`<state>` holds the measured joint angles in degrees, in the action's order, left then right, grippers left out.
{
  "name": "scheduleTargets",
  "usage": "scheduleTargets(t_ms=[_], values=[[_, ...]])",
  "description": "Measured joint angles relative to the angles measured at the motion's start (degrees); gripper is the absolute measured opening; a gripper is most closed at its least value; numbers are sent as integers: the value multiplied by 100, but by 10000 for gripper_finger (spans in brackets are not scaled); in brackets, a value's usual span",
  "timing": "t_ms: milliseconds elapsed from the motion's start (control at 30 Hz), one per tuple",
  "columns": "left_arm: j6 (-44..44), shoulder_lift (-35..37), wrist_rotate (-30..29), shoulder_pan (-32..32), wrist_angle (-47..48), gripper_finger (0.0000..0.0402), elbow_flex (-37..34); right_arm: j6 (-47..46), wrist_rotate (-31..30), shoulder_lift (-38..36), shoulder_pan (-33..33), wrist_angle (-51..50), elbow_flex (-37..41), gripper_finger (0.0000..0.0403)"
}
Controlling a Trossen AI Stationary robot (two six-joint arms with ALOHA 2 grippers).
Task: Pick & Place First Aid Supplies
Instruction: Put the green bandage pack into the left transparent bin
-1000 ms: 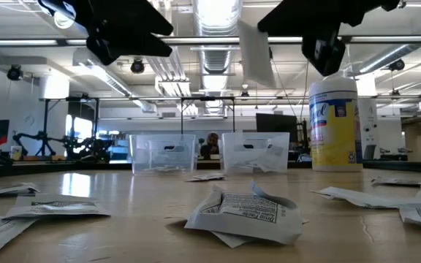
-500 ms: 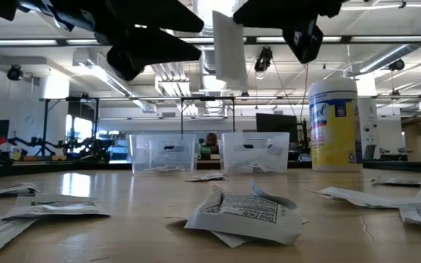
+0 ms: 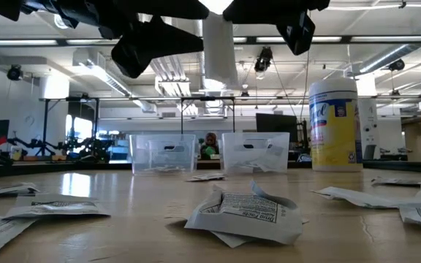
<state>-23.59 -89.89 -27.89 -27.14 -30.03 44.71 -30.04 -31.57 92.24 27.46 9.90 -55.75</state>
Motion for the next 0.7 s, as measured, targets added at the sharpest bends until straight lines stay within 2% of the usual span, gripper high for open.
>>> scheduleTargets(t_ms=[133, 433, 533, 700], values=[[-211, -2, -313, 49, 3, 204, 0, 28, -7, 55, 0, 6, -92, 8], [-300, -2, -348, 81, 3, 193, 0, 47, -55, 51, -2, 19, -125, 8], [-300, -2, -313, 81, 3, 165, 0, 46, -55, 62, -2, 13, -122, 8], [-231, -2, -276, 81, 4, 89, 0, 48, -55, 63, -2, 15, -122, 8]])
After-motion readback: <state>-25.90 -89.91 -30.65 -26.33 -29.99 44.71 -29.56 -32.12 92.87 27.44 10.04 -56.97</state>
